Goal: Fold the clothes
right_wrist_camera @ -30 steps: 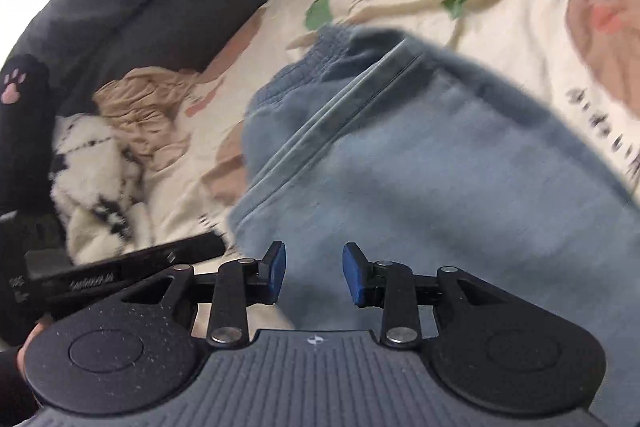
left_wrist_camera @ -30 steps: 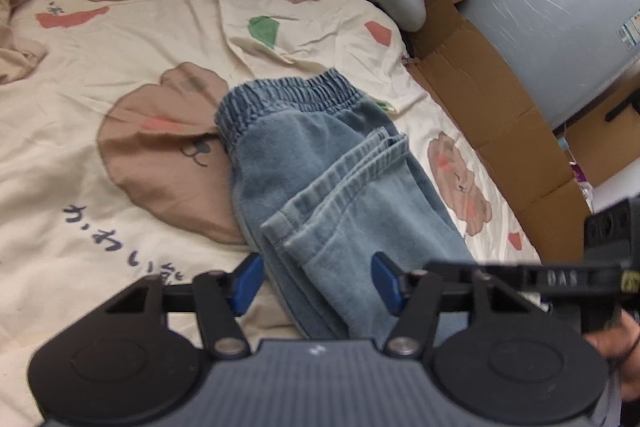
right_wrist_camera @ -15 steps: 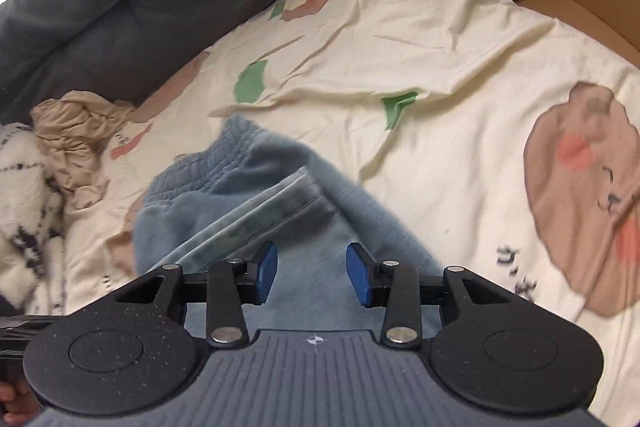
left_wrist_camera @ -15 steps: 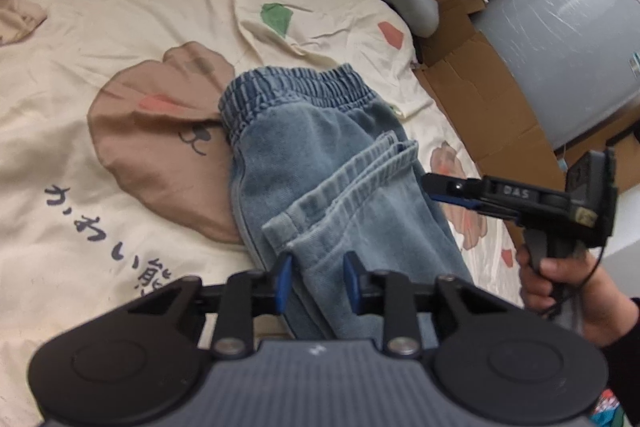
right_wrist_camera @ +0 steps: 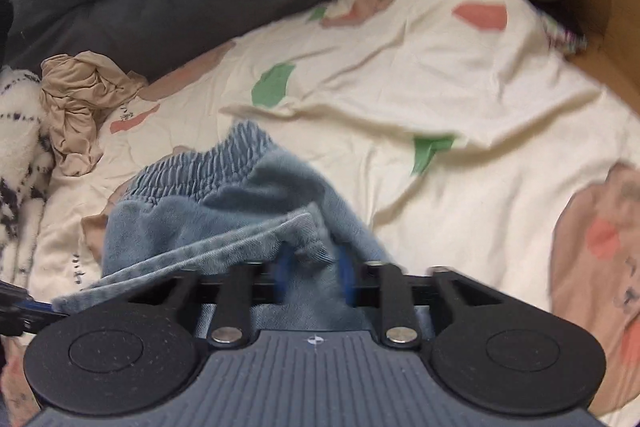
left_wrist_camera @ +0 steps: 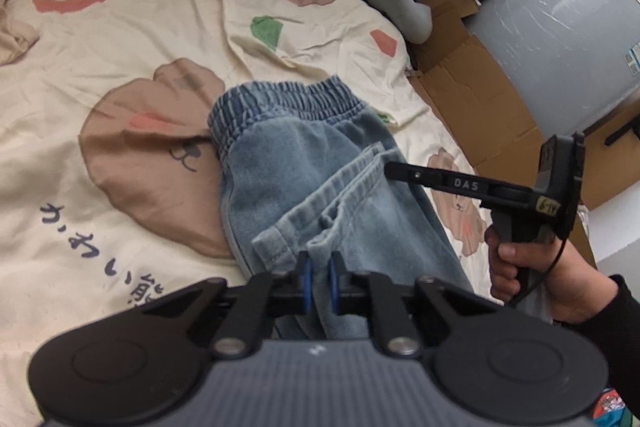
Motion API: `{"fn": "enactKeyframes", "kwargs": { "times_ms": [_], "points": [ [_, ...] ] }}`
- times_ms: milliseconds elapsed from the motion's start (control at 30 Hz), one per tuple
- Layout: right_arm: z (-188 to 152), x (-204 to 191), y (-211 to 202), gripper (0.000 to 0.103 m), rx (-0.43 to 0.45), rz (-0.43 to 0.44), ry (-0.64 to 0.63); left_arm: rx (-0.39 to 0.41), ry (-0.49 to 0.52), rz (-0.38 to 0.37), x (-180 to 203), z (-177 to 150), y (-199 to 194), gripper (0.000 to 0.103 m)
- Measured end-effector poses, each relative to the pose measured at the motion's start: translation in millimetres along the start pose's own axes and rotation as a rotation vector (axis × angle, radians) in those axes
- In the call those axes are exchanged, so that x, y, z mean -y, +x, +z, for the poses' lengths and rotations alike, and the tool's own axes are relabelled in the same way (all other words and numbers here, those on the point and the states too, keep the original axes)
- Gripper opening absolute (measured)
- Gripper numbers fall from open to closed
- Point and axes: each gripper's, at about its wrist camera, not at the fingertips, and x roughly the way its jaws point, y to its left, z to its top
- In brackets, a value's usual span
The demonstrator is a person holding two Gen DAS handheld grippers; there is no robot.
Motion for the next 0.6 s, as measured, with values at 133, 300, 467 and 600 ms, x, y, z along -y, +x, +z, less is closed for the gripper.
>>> {"fn": "enactKeyframes", "kwargs": {
  "times_ms": [133,300,467,600],
  "points": [
    [6,-2,-13,0.005,0.042,0.005,-0.007,0.025,0.009,0.008,6,5,-8,0.006],
    [15,-4,-20,0.004,0.073,-0.003,-0.014,0.043,0.026,0.029,9,10,-9,0.006],
    [10,-2,4,0.007,0.012,-0.023,-0.004,-0.003,0.018,0.078,-3,7,6,0.012],
    [6,6,3,0.029,0.015,-0.008,0.037,0.004,0.033,0.099,-6,5,3,0.038]
  ]
}}
